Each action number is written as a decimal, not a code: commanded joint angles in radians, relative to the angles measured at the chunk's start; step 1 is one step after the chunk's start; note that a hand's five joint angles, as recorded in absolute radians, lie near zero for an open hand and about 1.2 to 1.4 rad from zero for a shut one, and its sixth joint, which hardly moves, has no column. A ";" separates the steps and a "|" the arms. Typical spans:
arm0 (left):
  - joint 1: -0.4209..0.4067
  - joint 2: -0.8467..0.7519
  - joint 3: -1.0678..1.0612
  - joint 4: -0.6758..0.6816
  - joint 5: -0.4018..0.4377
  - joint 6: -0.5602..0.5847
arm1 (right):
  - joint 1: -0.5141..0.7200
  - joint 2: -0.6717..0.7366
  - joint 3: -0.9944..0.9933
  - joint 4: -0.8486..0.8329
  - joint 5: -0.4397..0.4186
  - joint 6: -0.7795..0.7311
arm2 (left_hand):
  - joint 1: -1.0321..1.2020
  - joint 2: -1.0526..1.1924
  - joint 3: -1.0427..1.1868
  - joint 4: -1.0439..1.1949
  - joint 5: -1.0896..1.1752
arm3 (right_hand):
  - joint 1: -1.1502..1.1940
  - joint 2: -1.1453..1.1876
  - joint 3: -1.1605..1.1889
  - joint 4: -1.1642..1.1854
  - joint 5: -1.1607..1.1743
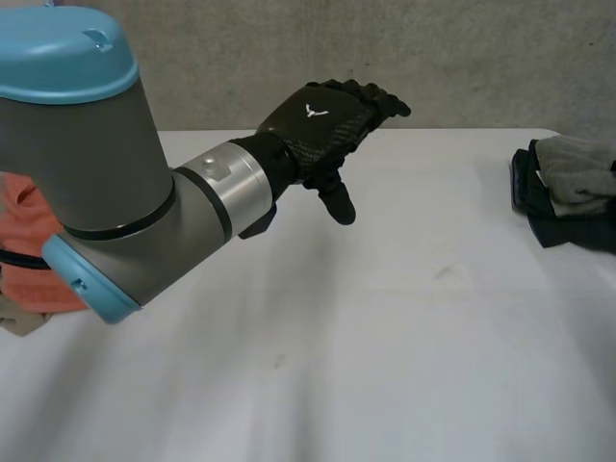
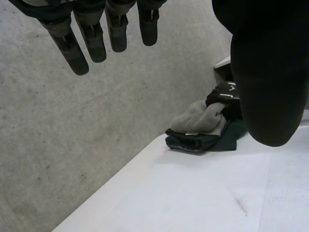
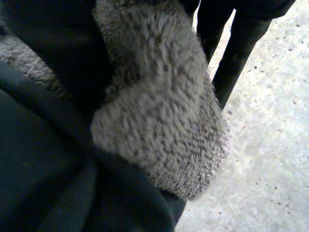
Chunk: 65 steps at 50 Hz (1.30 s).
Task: Fold the laundry.
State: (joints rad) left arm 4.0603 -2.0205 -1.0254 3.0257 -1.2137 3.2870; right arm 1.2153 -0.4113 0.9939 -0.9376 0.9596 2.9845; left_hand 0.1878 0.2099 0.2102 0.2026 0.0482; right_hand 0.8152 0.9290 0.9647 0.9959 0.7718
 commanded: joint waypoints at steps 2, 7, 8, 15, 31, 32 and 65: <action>-0.026 0.005 0.002 0.001 0.000 0.000 | -0.023 -0.240 0.156 0.120 0.028 -0.004 | -0.013 -0.035 -0.036 -0.028 -0.048 | -0.641 -0.755 -0.790 -0.821 -0.772; -0.053 0.009 0.002 0.001 0.002 -0.001 | -0.046 -0.380 0.181 0.395 0.062 -0.013 | -0.013 -0.035 -0.036 -0.028 -0.048 | -0.641 -0.755 -0.790 -0.821 -0.772; -0.061 0.009 0.002 0.001 0.002 -0.001 | -0.059 -0.395 0.181 0.445 0.073 -0.021 | -0.013 -0.035 -0.036 -0.028 -0.048 | -0.641 -0.755 -0.790 -0.821 -0.772; -0.093 0.011 0.002 0.001 0.002 -0.004 | -0.146 -0.523 0.169 0.836 0.283 -0.313 | -0.013 -0.035 -0.036 -0.028 -0.048 | -0.641 -0.755 -0.790 -0.821 -0.772; 0.044 0.161 0.087 0.032 -0.245 -0.010 | 0.136 -0.911 0.426 0.425 0.335 -0.269 | -0.013 -0.035 -0.036 -0.028 -0.048 | -0.641 -0.755 -0.790 -0.821 -0.772; 0.092 0.176 0.079 0.024 -0.263 0.000 | 0.164 -0.923 0.455 0.410 0.324 -0.262 | -0.013 -0.035 -0.036 -0.028 -0.048 | -0.641 -0.755 -0.790 -0.821 -0.772; 0.620 -0.445 0.130 0.380 -0.313 0.628 | 0.543 -0.830 0.825 0.500 0.306 -0.466 | 1.209 1.186 1.186 1.194 1.174 | -0.641 -0.755 -0.790 -0.821 -0.772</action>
State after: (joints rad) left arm 4.7463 -2.5363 -0.8759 3.4193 -1.5350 3.9283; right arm 1.7638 -1.2342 1.8085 -0.4348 1.2652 2.5166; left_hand 0.9958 0.9907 0.9639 0.9727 0.7211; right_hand 0.2275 0.2168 0.2097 0.2066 0.0407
